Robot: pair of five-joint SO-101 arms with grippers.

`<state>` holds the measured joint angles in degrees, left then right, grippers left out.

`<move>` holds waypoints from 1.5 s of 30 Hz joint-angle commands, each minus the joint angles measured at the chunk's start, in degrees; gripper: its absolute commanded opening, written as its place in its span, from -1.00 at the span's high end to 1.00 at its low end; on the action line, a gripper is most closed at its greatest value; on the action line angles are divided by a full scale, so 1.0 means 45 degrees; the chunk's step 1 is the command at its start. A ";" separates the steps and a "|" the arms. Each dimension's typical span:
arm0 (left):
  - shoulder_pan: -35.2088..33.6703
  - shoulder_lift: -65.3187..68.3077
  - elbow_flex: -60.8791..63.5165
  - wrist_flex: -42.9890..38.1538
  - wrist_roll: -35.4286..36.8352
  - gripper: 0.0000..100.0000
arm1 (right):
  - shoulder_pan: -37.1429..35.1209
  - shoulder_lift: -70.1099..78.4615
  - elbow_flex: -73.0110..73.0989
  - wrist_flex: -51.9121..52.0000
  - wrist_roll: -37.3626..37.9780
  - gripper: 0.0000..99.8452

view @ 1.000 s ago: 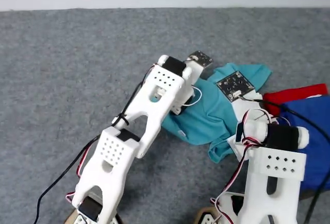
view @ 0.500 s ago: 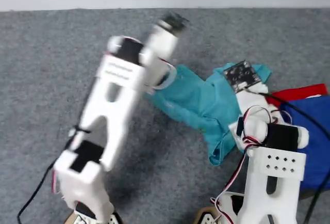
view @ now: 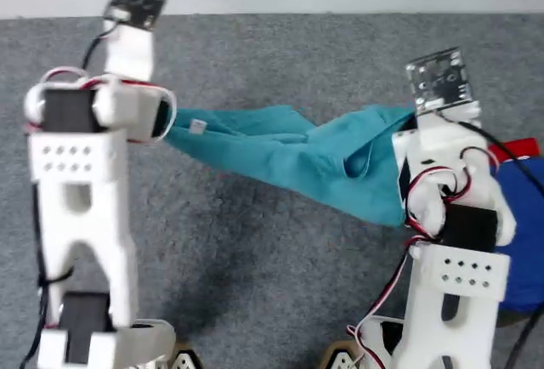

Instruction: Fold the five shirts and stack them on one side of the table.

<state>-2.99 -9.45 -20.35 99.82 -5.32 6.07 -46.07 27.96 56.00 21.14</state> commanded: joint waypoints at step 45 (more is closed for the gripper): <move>-0.0313 -0.3595 0.3116 -0.6427 -0.0020 0.98 | 0.0088 0.5128 -1.2640 0.0361 -0.0938 0.98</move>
<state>-3.78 -30.11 -7.08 78.37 -5.58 6.24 -29.10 -28.92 61.63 17.19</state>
